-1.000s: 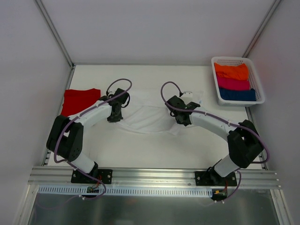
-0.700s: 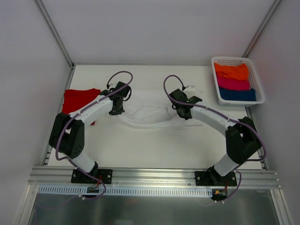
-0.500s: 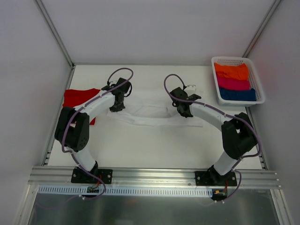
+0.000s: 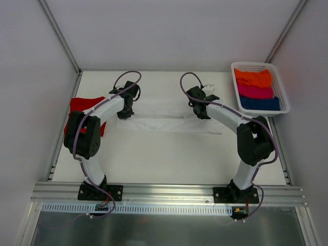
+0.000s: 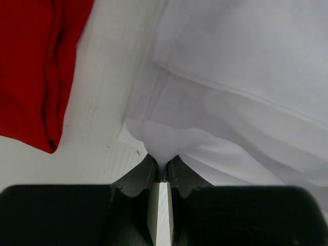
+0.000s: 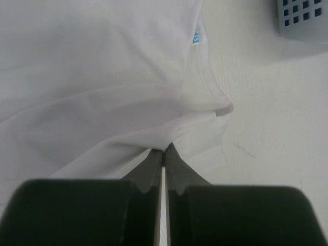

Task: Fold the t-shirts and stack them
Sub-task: Fold the other side of the tshirt into a rectangle

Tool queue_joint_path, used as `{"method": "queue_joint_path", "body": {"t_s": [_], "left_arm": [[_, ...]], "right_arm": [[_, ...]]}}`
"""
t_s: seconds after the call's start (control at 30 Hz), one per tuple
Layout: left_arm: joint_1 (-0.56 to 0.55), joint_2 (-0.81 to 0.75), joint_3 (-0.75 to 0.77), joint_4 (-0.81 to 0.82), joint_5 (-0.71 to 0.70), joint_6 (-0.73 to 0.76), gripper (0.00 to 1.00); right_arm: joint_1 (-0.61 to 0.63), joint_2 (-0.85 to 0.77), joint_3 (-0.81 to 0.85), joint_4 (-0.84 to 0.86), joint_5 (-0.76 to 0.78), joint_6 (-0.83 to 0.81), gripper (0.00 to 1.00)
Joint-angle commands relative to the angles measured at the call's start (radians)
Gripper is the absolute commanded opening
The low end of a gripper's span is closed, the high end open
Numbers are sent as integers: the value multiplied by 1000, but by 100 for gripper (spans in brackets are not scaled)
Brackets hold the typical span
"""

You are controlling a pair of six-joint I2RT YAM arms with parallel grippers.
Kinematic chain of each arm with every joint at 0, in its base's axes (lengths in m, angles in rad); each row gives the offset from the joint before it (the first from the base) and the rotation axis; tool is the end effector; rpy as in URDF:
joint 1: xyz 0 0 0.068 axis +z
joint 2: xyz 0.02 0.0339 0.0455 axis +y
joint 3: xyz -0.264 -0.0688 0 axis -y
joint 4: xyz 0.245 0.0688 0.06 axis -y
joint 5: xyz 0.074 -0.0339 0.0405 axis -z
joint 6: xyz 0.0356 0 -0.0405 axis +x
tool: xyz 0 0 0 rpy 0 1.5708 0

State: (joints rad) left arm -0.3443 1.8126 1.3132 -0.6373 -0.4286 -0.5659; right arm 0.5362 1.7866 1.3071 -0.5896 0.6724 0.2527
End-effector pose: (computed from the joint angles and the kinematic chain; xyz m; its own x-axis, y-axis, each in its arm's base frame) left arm 0.3549 -0.1116 0.2086 -0.7973 -0.2322 -0.5572 -0.3376 0.9367 0.0928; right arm 0.3299 0.1702 0.2223 -0.7653 -0.2273 -0.6022 0.0508 0.9113 -0.4085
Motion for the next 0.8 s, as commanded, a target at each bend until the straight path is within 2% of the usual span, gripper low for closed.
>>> {"method": "queue_joint_path", "body": {"t_s": [0.0, 0.2, 0.67, 0.73, 0.77], "left_arm": [[25, -10, 50, -16, -15, -5, 7], [45, 22, 127, -25, -1, 14, 7], [76, 211, 311, -58, 34, 52, 8], [77, 225, 322, -58, 31, 58, 18], [76, 228, 328, -58, 25, 52, 52]], "right_arm": [[-22, 14, 67, 8, 3, -27, 1], [-47, 60, 130, 8, -8, -41, 1], [-90, 201, 230, 20, -20, -53, 1], [-96, 217, 248, 27, -25, -52, 5], [-99, 229, 265, 30, -28, -52, 19]]}}
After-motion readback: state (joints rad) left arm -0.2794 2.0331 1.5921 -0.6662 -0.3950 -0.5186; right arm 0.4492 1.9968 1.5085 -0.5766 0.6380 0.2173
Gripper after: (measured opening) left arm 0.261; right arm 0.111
